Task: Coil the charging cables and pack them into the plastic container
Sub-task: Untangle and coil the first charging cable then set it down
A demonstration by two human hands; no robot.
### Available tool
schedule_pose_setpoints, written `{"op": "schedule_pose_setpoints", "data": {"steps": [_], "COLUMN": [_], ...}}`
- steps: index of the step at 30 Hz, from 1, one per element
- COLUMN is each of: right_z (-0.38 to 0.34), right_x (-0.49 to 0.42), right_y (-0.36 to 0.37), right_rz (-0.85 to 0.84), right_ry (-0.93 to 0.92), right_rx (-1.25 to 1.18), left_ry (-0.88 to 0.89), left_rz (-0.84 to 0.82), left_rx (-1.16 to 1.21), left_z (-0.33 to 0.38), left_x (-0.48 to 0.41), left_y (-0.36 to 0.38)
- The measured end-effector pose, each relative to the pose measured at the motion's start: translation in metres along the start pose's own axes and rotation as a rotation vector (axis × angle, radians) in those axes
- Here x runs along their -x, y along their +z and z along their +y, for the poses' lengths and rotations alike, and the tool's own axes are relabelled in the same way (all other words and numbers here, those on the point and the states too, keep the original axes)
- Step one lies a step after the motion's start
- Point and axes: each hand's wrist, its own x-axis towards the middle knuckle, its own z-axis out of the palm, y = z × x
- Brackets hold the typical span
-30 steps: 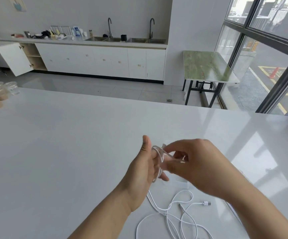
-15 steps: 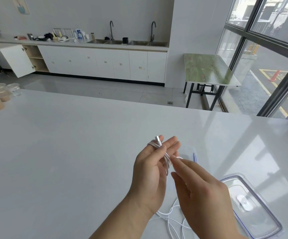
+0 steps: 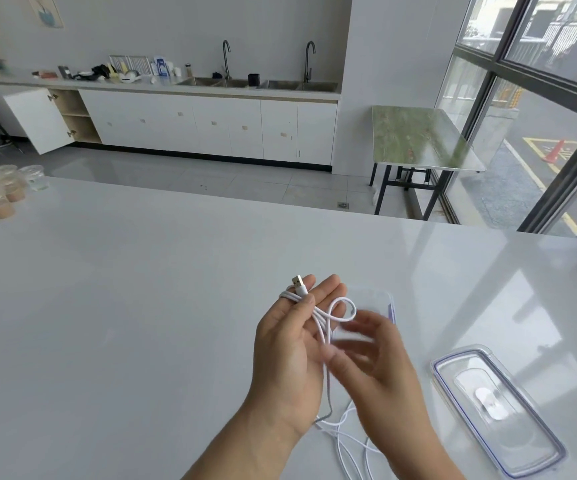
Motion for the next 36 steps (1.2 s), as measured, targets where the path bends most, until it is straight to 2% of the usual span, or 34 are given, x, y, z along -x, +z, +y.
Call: {"op": "schedule_pose_setpoints", "data": {"steps": [2, 4, 7, 9, 13, 17, 22, 26, 29, 32, 36], "right_z": [0.001, -0.001, 0.005, 0.008, 0.028, 0.047, 0.057, 0.05, 0.031, -0.003, -0.065], "right_x": [0.001, 0.002, 0.006, 0.011, 0.014, 0.011, -0.01, -0.032, -0.055, -0.075, -0.086], "right_y": [0.001, -0.001, -0.013, -0.02, -0.033, -0.039, -0.043, -0.045, -0.051, -0.051, -0.052], "right_rz": [-0.121, -0.121, -0.026, 0.039, -0.006, -0.095, -0.339, -0.466, -0.517, -0.561, -0.598], "right_ry": [0.09, 0.073, -0.158, -0.343, -0.537, -0.448, 0.066, 0.231, 0.212, 0.096, -0.026], "right_rx": [-0.013, 0.027, 0.267, 0.327, 0.448, 0.513, 0.379, 0.318, 0.45, 0.638, 0.667], "left_ry": [-0.033, -0.037, 0.001, 0.019, 0.013, -0.022, -0.131, -0.278, -0.39, -0.492, -0.505], "left_rz": [-0.011, -0.008, 0.022, 0.022, -0.016, -0.078, -0.177, -0.307, -0.45, -0.594, -0.614], "left_rx": [-0.02, -0.006, 0.051, 0.098, 0.206, 0.242, 0.186, 0.113, 0.029, -0.223, -0.597], "left_z": [0.0, 0.0, 0.003, 0.01, 0.027, 0.039, 0.037, 0.03, 0.022, 0.019, 0.014], "left_x": [0.0, 0.0, -0.003, -0.007, -0.015, -0.015, -0.002, 0.011, 0.012, 0.01, 0.007], "left_y": [-0.001, -0.002, -0.007, -0.011, -0.016, -0.018, -0.017, -0.017, -0.019, -0.021, -0.023]}}
